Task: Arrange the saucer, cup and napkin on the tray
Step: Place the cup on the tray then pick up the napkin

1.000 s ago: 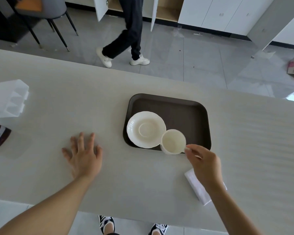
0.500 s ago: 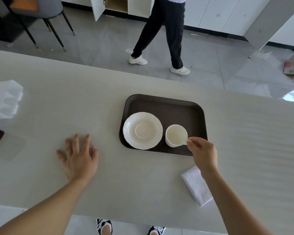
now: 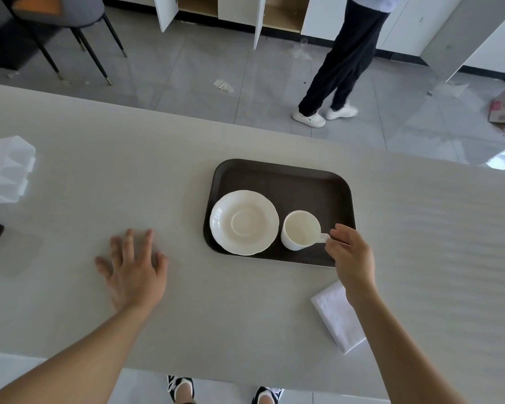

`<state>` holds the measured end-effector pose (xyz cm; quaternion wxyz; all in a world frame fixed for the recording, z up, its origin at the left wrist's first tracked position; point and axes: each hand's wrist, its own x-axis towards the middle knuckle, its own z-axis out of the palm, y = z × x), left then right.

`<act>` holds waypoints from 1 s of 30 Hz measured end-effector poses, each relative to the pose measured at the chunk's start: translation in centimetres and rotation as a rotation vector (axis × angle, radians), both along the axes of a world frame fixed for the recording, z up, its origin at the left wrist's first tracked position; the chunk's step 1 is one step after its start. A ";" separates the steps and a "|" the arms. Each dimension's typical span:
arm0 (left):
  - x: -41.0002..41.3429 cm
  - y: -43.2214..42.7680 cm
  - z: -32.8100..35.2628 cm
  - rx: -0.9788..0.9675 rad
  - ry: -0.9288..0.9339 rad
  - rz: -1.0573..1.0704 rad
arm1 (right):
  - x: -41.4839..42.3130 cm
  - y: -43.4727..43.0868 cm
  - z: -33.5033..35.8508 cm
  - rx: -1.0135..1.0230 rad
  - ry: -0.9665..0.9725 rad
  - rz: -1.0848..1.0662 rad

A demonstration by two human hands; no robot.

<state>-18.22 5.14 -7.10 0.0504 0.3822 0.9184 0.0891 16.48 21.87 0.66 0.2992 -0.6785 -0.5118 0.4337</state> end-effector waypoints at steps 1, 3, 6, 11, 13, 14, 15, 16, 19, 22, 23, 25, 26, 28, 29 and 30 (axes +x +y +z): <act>0.0 0.0 0.0 -0.004 0.002 -0.001 | 0.4 -0.3 0.0 -0.001 0.009 -0.029; 0.0 0.0 -0.1 -0.006 0.003 0.001 | 1.4 -1.0 -0.1 0.009 0.052 -0.083; 0.0 -0.1 0.0 -0.004 0.007 0.002 | 3.1 -2.1 -0.2 0.025 0.106 -0.129; 0.1 -0.1 0.1 -0.005 0.000 0.005 | 5.1 -3.1 -0.4 0.012 0.034 -0.122; 0.1 -0.1 0.0 -0.012 0.000 0.003 | 5.4 -3.5 -0.4 0.010 -0.023 -0.092; 0.1 -0.1 0.0 -0.011 -0.001 0.002 | 5.5 -3.6 -0.4 0.012 -0.065 -0.070; 0.0 -0.1 0.0 -0.008 -0.002 0.001 | 5.6 -3.7 -0.5 0.019 -0.123 -0.042; 0.0 -0.1 0.0 -0.006 -0.004 0.002 | 5.7 -3.8 -0.5 0.031 -0.195 -0.012; 0.1 0.0 0.1 -0.008 -0.009 0.007 | 6.2 -4.3 -0.5 0.040 -0.385 0.064; 0.1 0.0 0.2 -0.014 -0.014 0.012 | 6.9 -4.7 -0.6 0.002 -0.589 0.191; 0.1 0.1 0.2 -0.015 -0.015 0.012 | 7.1 -4.9 -0.6 -0.040 -0.671 0.241; 0.1 0.1 0.2 -0.013 -0.015 0.008 | 7.5 -5.1 -0.6 -0.146 -0.802 0.314; 0.1 0.1 0.2 -0.010 -0.014 0.007 | 7.7 -5.2 -0.6 -0.186 -0.841 0.332; 0.1 0.0 0.2 -0.003 -0.016 0.008 | 7.9 -5.3 -0.8 -0.230 -0.884 0.342; 0.1 0.0 0.2 0.001 -0.019 0.009 | 7.9 -5.3 -0.8 -0.242 -0.895 0.340; 0.1 0.0 0.2 0.003 -0.019 0.008 | 7.8 -5.3 -0.9 -0.254 -0.900 0.336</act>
